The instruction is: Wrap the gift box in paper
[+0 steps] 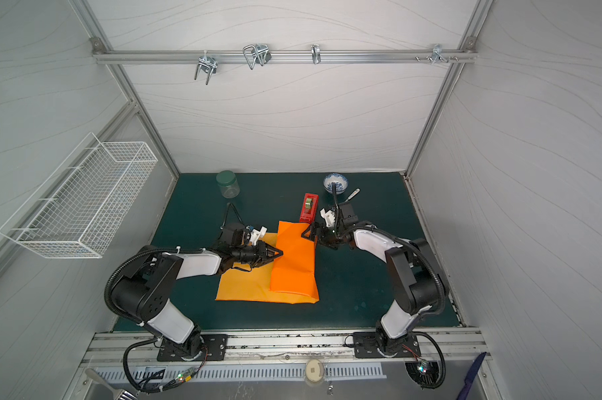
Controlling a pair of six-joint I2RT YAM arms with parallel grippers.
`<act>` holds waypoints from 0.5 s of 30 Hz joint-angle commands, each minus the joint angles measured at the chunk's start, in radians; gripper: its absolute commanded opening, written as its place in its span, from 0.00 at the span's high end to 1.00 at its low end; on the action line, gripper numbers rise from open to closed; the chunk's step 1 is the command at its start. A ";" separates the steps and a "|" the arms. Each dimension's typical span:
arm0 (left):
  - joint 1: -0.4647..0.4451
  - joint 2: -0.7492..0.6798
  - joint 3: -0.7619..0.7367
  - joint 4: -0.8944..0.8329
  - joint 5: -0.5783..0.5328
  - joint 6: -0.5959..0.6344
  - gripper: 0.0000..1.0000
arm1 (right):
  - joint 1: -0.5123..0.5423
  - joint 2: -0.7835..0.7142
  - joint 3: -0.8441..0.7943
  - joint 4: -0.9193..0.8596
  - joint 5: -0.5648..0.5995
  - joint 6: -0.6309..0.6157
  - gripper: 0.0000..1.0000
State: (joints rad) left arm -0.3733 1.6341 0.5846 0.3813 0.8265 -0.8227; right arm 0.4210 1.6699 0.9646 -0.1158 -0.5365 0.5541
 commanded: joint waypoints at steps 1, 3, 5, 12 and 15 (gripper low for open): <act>-0.009 0.067 -0.044 -0.202 -0.159 0.007 1.00 | -0.005 0.072 0.059 0.025 -0.042 -0.008 0.08; -0.009 0.067 -0.044 -0.203 -0.158 0.010 1.00 | -0.004 0.101 0.081 0.052 -0.062 0.006 0.08; -0.009 0.068 -0.044 -0.203 -0.158 0.009 1.00 | -0.004 0.122 0.104 0.068 -0.072 0.013 0.09; -0.009 0.069 -0.042 -0.205 -0.156 0.009 1.00 | -0.017 0.137 0.187 0.004 -0.009 -0.033 0.09; -0.009 0.066 -0.041 -0.206 -0.155 0.010 1.00 | -0.019 0.098 0.161 -0.042 0.041 -0.060 0.08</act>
State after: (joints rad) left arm -0.3733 1.6341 0.5846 0.3809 0.8265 -0.8227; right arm 0.4107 1.8019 1.1358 -0.0898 -0.5442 0.5365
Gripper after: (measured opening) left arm 0.212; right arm 0.916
